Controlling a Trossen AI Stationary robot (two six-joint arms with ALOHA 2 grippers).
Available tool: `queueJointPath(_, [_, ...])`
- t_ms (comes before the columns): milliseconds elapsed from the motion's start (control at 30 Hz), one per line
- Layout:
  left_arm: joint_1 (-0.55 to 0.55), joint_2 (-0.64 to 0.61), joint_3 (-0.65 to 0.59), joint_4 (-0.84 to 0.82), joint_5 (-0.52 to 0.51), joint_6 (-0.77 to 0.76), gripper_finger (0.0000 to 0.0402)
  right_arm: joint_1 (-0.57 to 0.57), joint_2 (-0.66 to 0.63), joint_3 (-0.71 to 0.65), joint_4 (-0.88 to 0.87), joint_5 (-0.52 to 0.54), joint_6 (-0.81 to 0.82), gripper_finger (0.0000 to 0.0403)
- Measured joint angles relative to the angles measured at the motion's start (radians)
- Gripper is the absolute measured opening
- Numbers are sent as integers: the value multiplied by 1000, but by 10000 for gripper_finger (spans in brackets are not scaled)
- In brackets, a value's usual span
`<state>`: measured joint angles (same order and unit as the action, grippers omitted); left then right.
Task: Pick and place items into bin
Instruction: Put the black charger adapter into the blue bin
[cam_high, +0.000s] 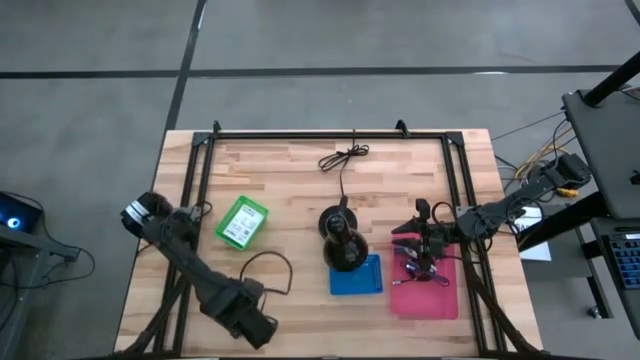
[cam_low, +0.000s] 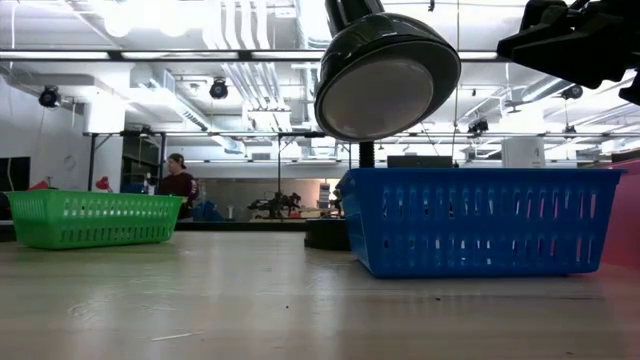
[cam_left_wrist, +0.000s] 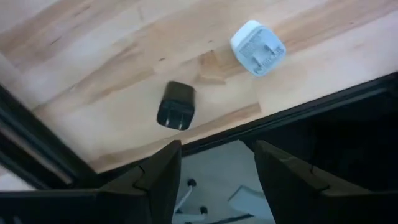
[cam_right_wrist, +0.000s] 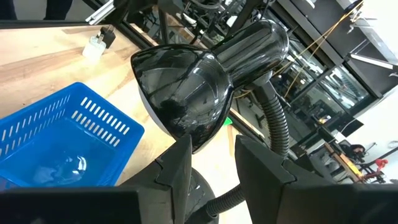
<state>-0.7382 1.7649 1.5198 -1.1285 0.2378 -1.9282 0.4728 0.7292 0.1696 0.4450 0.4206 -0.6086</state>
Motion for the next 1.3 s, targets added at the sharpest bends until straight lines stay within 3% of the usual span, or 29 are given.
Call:
queueJointPath(267, [-81, 0, -61, 18, -38, -82, 187, 0, 0, 0, 0, 0, 3, 111])
queueJointPath(533, [-98, 0, -172, 242, -35, -82, 187, 0, 0, 0, 0, 0, 4, 111])
queueJointPath(733, [-95, -2, -223, 205, 75, -77, 187, 0, 0, 0, 1, 0, 4, 111])
queueJointPath(1300, [-95, 0, -297, 256, 49, 24, 187, 0, 0, 0, 0, 0, 5, 111])
